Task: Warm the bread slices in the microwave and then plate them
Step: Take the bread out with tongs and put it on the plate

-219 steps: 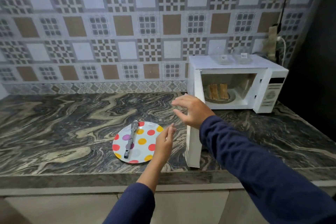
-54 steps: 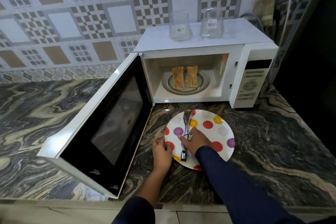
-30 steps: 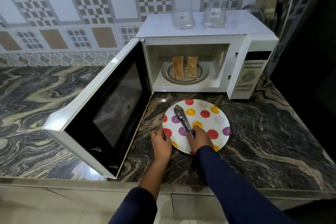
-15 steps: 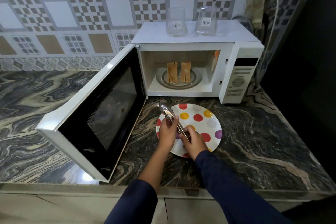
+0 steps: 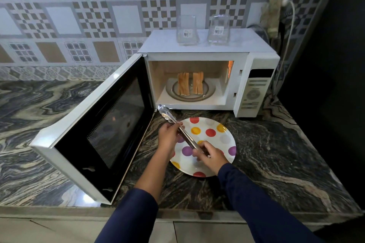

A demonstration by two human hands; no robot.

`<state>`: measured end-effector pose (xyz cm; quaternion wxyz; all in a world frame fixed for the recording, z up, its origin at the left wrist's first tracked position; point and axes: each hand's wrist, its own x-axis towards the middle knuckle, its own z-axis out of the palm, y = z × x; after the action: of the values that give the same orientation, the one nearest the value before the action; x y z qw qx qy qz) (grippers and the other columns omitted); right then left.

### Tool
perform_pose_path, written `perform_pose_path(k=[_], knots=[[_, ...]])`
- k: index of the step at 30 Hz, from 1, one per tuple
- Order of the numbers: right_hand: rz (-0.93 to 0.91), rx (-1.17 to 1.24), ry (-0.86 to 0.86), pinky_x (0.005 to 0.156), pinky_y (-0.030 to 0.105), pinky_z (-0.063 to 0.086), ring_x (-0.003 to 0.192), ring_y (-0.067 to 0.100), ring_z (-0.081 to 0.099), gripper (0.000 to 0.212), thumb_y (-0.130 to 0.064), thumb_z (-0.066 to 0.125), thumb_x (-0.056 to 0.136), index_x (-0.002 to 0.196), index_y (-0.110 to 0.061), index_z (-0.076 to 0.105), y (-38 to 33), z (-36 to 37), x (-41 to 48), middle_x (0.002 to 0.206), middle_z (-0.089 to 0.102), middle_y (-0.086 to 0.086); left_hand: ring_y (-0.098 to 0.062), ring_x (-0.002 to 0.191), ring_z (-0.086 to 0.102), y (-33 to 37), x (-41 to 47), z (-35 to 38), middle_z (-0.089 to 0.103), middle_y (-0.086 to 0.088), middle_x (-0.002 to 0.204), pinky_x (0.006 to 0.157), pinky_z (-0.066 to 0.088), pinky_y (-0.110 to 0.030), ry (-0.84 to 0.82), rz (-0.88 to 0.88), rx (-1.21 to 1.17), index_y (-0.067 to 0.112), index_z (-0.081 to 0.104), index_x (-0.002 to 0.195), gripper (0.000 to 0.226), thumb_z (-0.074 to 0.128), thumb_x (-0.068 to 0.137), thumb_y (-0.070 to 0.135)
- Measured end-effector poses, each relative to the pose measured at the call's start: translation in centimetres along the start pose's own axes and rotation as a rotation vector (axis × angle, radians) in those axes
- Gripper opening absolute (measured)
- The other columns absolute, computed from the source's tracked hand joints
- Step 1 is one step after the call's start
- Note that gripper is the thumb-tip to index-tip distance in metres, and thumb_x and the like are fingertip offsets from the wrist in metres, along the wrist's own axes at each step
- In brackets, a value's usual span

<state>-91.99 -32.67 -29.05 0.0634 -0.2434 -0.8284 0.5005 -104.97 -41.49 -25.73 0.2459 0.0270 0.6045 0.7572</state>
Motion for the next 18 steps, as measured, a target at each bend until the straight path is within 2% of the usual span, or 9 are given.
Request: perform_pose_path(k=[5, 6, 9, 11, 13, 15, 16, 18], knots=[[0.105, 0.435, -0.129, 0.055, 0.023, 0.046, 0.057, 0.016, 0.059, 0.011, -0.027, 0.043, 0.098, 0.097, -0.018, 0.051, -1.9, 0.7, 0.6, 0.077, 0.064, 0.006, -0.020, 0.076, 0.059, -0.6, -0.5, 0.5, 0.060, -0.014, 0.085, 0.066, 0.049, -0.028, -0.123, -0.036, 0.013, 0.006, 0.057, 0.080, 0.006, 0.059, 0.086, 0.005], [0.113, 0.460, -0.137, 0.050, 0.023, 0.045, 0.053, 0.015, 0.056, 0.012, -0.025, 0.042, 0.099, 0.097, -0.016, 0.050, -2.1, 0.8, 0.7, 0.074, 0.061, 0.006, -0.020, 0.076, 0.058, -0.7, -0.4, 0.3, 0.059, -0.015, 0.086, 0.066, 0.049, -0.027, -0.139, -0.033, 0.033, 0.004, 0.058, 0.084, 0.004, 0.060, 0.086, 0.007], [0.107, 0.417, -0.134, 0.042, 0.019, 0.039, 0.047, 0.011, 0.046, 0.013, -0.022, 0.042, 0.099, 0.101, -0.014, 0.052, -1.7, 1.1, 1.0, 0.068, 0.053, 0.002, -0.020, 0.072, 0.055, -0.8, -0.2, -0.6, 0.058, -0.012, 0.081, 0.067, 0.047, -0.029, -0.157, -0.016, 0.120, 0.001, 0.060, 0.093, 0.013, 0.062, 0.085, 0.012], [0.090, 0.384, -0.121, 0.043, 0.020, 0.035, 0.046, 0.010, 0.042, 0.014, -0.022, 0.043, 0.098, 0.103, -0.015, 0.053, -1.3, 1.1, 1.3, 0.066, 0.051, 0.000, -0.020, 0.073, 0.055, -0.9, 0.1, -1.5, 0.061, -0.007, 0.078, 0.073, 0.044, -0.033, -0.135, 0.021, 0.217, 0.006, 0.063, 0.091, 0.014, 0.061, 0.087, 0.019], [0.083, 0.326, -0.094, 0.046, 0.022, 0.033, 0.049, 0.011, 0.041, 0.015, -0.022, 0.043, 0.098, 0.107, -0.014, 0.053, -1.1, 1.0, 1.5, 0.067, 0.051, -0.002, -0.016, 0.079, 0.059, -0.9, 0.2, -2.4, 0.064, -0.002, 0.084, 0.075, 0.045, -0.028, -0.084, 0.064, 0.289, 0.009, 0.064, 0.101, 0.021, 0.052, 0.093, 0.025], [0.083, 0.265, -0.054, 0.048, 0.019, 0.035, 0.054, 0.011, 0.042, 0.015, -0.023, 0.044, 0.098, 0.109, -0.016, 0.051, -1.0, 0.6, 1.8, 0.070, 0.051, -0.004, -0.017, 0.103, 0.058, -1.1, 0.4, -3.9, 0.062, 0.000, 0.105, 0.087, 0.042, -0.027, -0.008, 0.137, 0.427, 0.006, 0.058, 0.118, 0.033, 0.043, 0.098, 0.027], [0.089, 0.231, -0.025, 0.050, 0.018, 0.036, 0.059, 0.010, 0.044, 0.016, -0.025, 0.044, 0.098, 0.111, -0.018, 0.050, -1.0, 0.4, 2.1, 0.073, 0.051, -0.004, -0.017, 0.115, 0.052, -1.3, 0.4, -4.7, 0.057, 0.000, 0.119, 0.096, 0.037, -0.024, 0.015, 0.188, 0.533, 0.005, 0.052, 0.127, 0.037, 0.039, 0.099, 0.025], [0.095, 0.189, 0.046, 0.060, 0.020, 0.040, 0.069, 0.011, 0.048, 0.024, -0.028, 0.048, 0.096, 0.118, -0.020, 0.046, -1.1, 0.1, 2.8, 0.081, 0.051, -0.006, -0.015, 0.121, 0.045, -2.1, 0.0, -6.0, 0.051, -0.001, 0.128, 0.096, 0.029, -0.015, 0.021, 0.316, 0.714, 0.002, 0.049, 0.131, 0.036, 0.036, 0.100, 0.016]])
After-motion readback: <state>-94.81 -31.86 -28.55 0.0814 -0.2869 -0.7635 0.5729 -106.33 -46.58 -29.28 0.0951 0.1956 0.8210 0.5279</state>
